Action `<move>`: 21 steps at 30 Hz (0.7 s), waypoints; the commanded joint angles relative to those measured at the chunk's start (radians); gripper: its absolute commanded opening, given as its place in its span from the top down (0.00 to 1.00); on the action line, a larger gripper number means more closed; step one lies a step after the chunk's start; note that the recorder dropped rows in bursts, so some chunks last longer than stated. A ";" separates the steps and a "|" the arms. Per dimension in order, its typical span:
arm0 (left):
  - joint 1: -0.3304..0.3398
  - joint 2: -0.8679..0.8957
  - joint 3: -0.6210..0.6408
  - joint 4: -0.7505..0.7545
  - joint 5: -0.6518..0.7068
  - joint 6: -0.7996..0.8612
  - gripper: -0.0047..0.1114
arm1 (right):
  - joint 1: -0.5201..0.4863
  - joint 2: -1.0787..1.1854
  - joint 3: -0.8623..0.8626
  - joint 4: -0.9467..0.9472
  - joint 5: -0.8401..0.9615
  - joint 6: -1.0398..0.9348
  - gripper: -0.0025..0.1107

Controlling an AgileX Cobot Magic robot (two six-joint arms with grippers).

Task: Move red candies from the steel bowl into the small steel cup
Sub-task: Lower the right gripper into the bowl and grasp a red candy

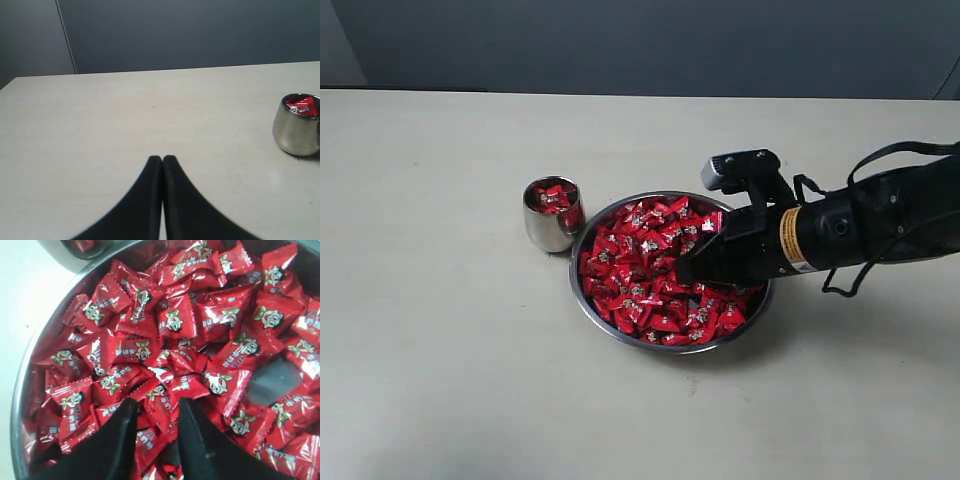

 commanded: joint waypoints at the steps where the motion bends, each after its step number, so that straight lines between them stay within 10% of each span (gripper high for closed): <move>1: 0.001 -0.004 0.004 -0.003 -0.002 -0.002 0.96 | -0.002 0.027 -0.024 -0.003 0.004 0.021 0.73; 21: 0.001 -0.004 0.004 -0.003 -0.002 -0.002 0.96 | -0.002 0.096 -0.036 0.057 -0.031 0.159 0.56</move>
